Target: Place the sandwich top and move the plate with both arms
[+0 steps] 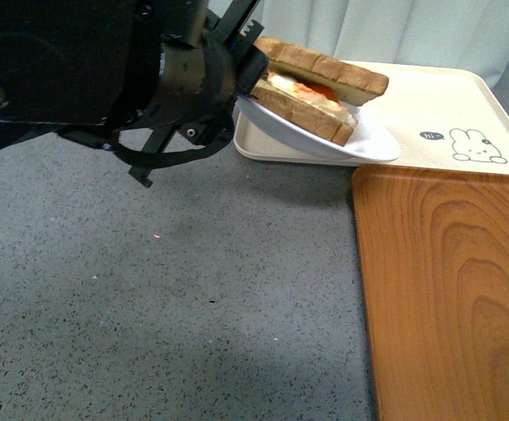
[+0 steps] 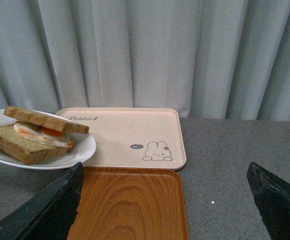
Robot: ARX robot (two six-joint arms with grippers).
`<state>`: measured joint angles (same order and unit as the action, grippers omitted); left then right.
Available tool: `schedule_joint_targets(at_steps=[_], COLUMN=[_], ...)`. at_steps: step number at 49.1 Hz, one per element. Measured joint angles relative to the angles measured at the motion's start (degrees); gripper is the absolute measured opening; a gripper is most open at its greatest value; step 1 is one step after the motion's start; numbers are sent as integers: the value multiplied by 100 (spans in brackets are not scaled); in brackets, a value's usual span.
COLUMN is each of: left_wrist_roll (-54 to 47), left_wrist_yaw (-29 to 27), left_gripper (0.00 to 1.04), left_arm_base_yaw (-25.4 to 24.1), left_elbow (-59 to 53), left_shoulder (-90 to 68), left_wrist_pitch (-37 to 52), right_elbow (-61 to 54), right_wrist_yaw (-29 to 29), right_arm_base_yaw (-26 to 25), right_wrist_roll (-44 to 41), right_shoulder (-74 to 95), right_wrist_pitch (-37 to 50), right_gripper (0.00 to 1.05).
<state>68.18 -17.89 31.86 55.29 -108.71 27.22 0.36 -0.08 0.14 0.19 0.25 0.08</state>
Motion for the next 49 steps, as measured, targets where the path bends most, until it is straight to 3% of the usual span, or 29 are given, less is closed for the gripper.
schedule_joint_targets(at_steps=[13, 49], left_wrist_roll=[109, -348], left_wrist_yaw=[68, 636], left_gripper=[6, 6], left_arm_base_yaw=[136, -136], left_elbow=[671, 1449], left_shoulder=[-586, -1386], left_wrist_pitch=[-57, -223], right_elbow=[0, 0], right_wrist_yaw=[2, 0], right_arm_base_yaw=[0, 0], right_wrist_roll=[0, 0], right_shoulder=[0, 0], right_wrist_pitch=[2, 0], right_gripper=[96, 96])
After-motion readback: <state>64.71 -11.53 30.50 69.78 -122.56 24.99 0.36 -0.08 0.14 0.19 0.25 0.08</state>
